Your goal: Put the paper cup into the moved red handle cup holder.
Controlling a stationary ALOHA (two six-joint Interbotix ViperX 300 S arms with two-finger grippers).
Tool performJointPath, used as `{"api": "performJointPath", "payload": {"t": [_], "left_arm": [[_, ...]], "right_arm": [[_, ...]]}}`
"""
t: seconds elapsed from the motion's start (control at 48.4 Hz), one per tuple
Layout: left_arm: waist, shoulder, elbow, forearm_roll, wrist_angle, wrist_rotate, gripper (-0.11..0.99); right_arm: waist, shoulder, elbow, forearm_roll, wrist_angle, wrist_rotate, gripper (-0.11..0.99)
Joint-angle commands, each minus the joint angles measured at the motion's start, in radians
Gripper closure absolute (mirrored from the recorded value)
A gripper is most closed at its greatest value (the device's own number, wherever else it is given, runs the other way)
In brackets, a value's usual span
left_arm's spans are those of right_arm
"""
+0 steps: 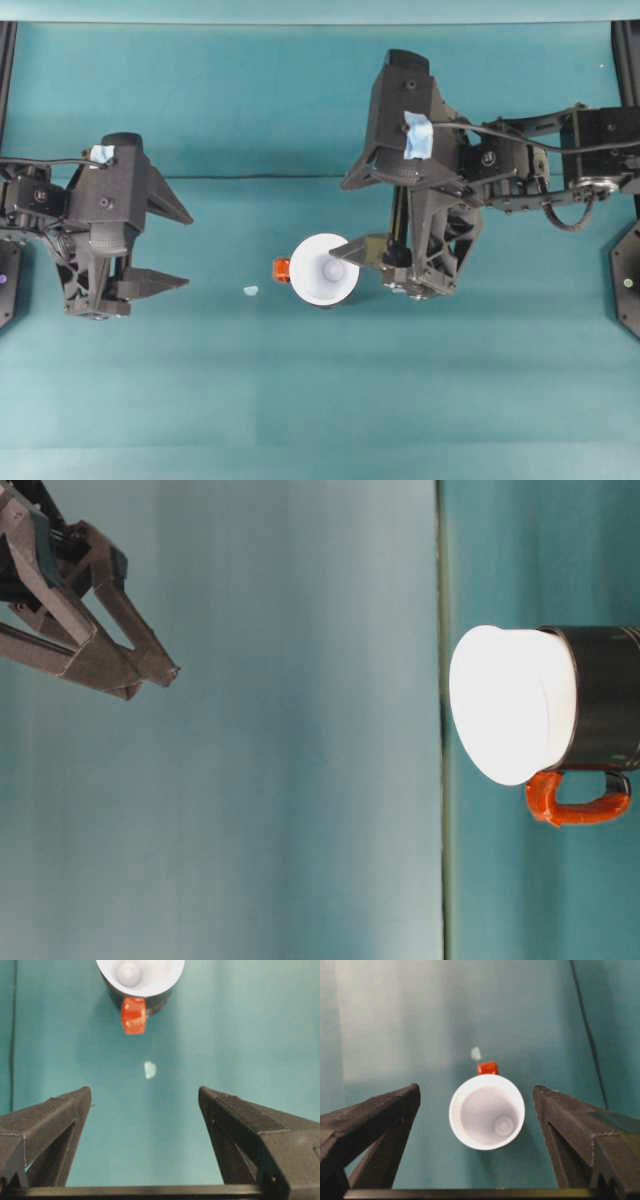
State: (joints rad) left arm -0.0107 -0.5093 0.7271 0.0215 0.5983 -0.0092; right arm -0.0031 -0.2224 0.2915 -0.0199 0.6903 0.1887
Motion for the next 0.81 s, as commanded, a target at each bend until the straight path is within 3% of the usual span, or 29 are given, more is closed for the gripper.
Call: {"api": "performJointPath", "payload": {"t": [0.0, 0.785], "left_arm": [[0.000, -0.006, -0.015, 0.002, -0.006, 0.000, -0.07], [0.000, -0.008, -0.014, 0.002, -0.008, 0.000, -0.07]], "right_arm": [[0.003, -0.023, -0.011, 0.003, -0.006, -0.003, 0.00], [0.003, -0.025, 0.002, 0.006, -0.005, -0.002, 0.01]]}}
